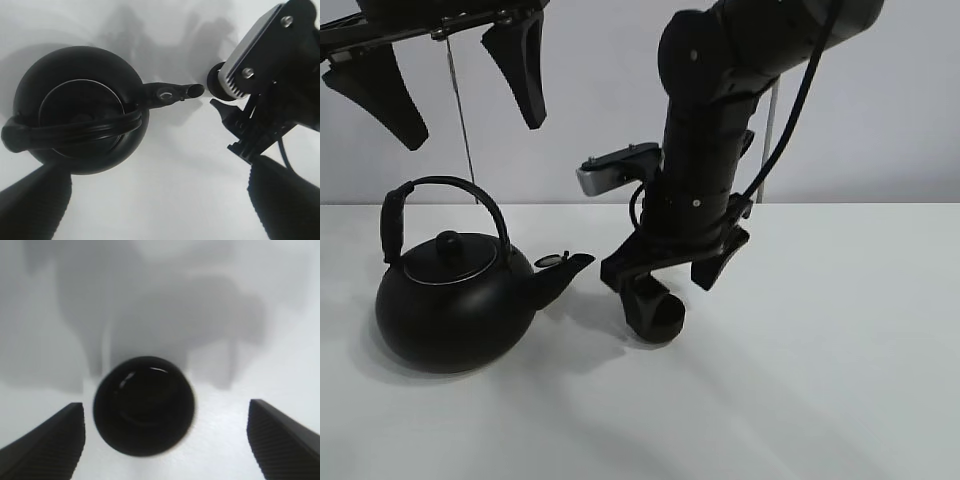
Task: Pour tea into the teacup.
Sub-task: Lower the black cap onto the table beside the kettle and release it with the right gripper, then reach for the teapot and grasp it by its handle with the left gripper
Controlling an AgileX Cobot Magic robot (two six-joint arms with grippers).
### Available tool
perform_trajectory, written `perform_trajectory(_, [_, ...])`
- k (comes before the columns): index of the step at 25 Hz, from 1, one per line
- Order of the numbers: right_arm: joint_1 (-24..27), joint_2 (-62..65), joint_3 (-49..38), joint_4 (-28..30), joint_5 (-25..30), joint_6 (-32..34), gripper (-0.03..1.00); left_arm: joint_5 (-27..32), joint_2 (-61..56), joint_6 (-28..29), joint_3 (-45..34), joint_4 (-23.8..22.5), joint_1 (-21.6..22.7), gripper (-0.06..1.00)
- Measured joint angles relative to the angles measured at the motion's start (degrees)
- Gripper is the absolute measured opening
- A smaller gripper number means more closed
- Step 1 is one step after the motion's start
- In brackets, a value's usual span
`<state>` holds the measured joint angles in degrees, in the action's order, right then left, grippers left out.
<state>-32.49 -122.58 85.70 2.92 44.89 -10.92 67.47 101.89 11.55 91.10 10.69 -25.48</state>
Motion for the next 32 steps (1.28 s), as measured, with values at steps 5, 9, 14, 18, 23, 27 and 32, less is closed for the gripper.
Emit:
perform_trajectory(5, [4.25, 3.86, 2.23, -0.26, 4.65, 2.13, 0.61, -0.07, 0.00, 0.00, 0.00, 0.00, 0.00, 0.69])
perform_trajectory(9, [10.04, 9.39, 2.34, -7.68, 6.35, 2.78, 0.61, -0.37, 0.00, 0.00, 0.00, 0.00, 0.00, 0.69])
perform_trajectory(14, [16.86, 17.57, 2.34, -16.02, 8.08, 7.65, 0.61, -0.49, 0.00, 0.00, 0.00, 0.00, 0.00, 0.69])
perform_trajectory(18, [18.68, 22.32, 2.34, -16.79, 8.99, 10.92, 0.61, -0.67, 0.00, 0.00, 0.00, 0.00, 0.00, 0.69])
perform_trajectory(23, [18.67, 23.19, 2.34, -17.07, 10.64, 12.74, 0.61, -1.20, 0.00, 0.00, 0.00, 0.00, 0.00, 0.69])
perform_trajectory(27, [18.67, 23.19, 2.34, -17.07, 10.77, 14.32, 0.61, -1.44, 0.00, 0.00, 0.00, 0.00, 0.00, 0.69])
perform_trajectory(32, [18.67, 23.19, 2.34, -17.07, 10.81, 14.45, 0.61, -1.48, 0.00, 0.00, 0.00, 0.00, 0.00, 0.69])
